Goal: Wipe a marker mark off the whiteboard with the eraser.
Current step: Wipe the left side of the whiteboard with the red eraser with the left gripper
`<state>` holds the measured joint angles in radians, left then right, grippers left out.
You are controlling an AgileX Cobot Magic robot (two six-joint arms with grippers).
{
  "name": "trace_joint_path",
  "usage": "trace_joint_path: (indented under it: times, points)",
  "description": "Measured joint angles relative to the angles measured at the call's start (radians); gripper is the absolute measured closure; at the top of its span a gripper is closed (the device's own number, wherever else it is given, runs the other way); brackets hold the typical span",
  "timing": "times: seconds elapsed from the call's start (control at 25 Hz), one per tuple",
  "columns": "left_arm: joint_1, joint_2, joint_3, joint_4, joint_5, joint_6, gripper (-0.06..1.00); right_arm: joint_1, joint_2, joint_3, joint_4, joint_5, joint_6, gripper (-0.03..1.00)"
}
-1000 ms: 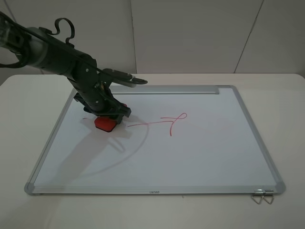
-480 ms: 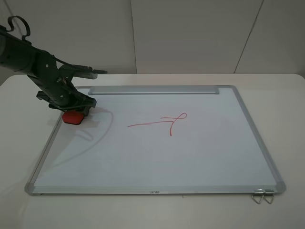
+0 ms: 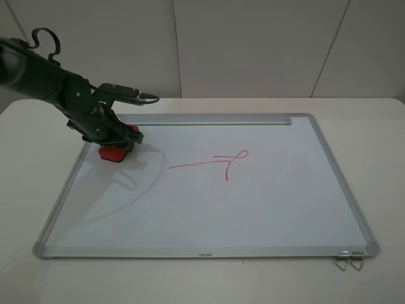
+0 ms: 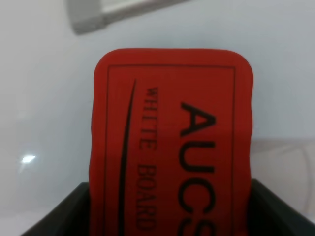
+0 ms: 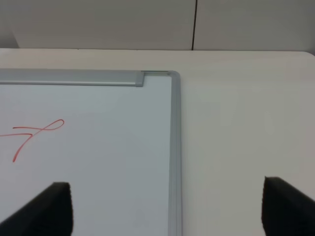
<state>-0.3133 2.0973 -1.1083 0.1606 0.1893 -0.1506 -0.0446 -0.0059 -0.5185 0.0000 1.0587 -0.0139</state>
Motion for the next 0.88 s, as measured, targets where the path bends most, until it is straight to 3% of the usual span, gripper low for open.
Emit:
trace_joint_path:
  times: [0.4, 0.72, 0.88]
  points:
    - [-0.155, 0.054, -0.058, -0.052, -0.056, -0.004, 0.37, 0.0, 0.0, 0.0, 0.0, 0.0, 0.0, 0.27]
    - [-0.146, 0.051, -0.061, -0.055, -0.018, -0.008, 0.37, 0.0, 0.0, 0.0, 0.0, 0.0, 0.0, 0.27]
    - [-0.116, 0.006, -0.001, -0.033, 0.007, -0.088, 0.37, 0.0, 0.0, 0.0, 0.0, 0.0, 0.0, 0.27]
